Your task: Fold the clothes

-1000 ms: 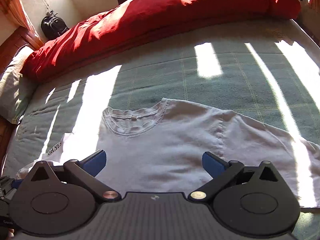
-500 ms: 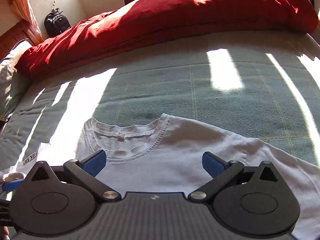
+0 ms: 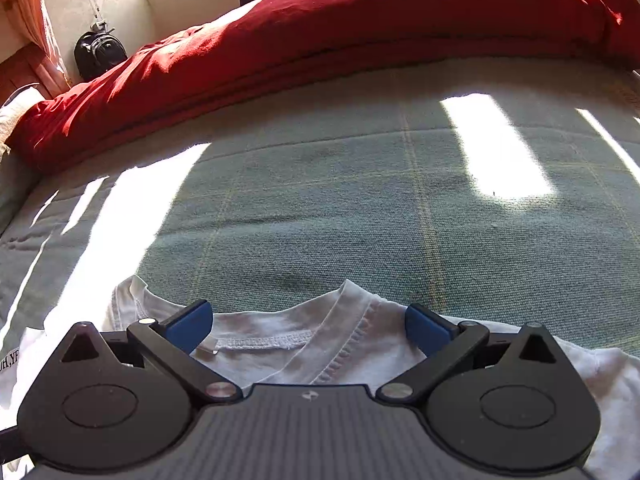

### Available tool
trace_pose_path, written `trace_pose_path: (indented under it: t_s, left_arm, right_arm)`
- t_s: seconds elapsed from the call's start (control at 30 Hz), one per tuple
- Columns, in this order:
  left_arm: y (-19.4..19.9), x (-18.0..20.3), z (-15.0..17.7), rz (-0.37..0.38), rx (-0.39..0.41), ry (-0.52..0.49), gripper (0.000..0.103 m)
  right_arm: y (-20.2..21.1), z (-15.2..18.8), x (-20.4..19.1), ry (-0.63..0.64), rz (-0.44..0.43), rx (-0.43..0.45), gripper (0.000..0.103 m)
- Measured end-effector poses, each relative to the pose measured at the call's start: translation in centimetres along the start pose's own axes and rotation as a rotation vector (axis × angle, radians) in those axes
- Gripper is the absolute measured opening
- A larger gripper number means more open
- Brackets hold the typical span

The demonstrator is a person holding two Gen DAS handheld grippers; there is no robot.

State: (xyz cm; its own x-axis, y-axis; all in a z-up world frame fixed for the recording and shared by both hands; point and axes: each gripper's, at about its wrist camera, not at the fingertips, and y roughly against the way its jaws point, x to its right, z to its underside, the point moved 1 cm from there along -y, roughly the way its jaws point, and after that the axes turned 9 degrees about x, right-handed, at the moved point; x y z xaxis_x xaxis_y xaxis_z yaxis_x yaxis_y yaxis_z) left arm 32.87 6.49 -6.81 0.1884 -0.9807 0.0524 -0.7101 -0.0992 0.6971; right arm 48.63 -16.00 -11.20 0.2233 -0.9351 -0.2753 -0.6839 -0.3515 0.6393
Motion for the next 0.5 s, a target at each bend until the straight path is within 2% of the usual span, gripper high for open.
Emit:
trace_pose_path:
  t_s: [0.13,0.27,0.4,0.5]
  left_arm:
    - [0.0,0.5,-0.3,-0.003,0.002,-0.015,0.102]
    - [0.1,1.5,-0.8,0.014,-0.001,-0.026,0.102]
    - [0.4,2.8,-0.7,0.027,0.008,-0.041,0.102]
    - [0.5,3.6,-0.5,0.034,0.004,-0.066,0.103]
  right_arm:
    - [0.8,-0.9,-0.3,0.013,-0.017,-0.009,0.103]
    - [4.7,-0.6,0.5,-0.014,0.000,-0.001,0.103]
    - [7.4,2.0,1.9,-0.029,0.088,-0.021,0.103]
    - [7.1,3.4,3.4,-0.045,0.137,-0.026,0.103]
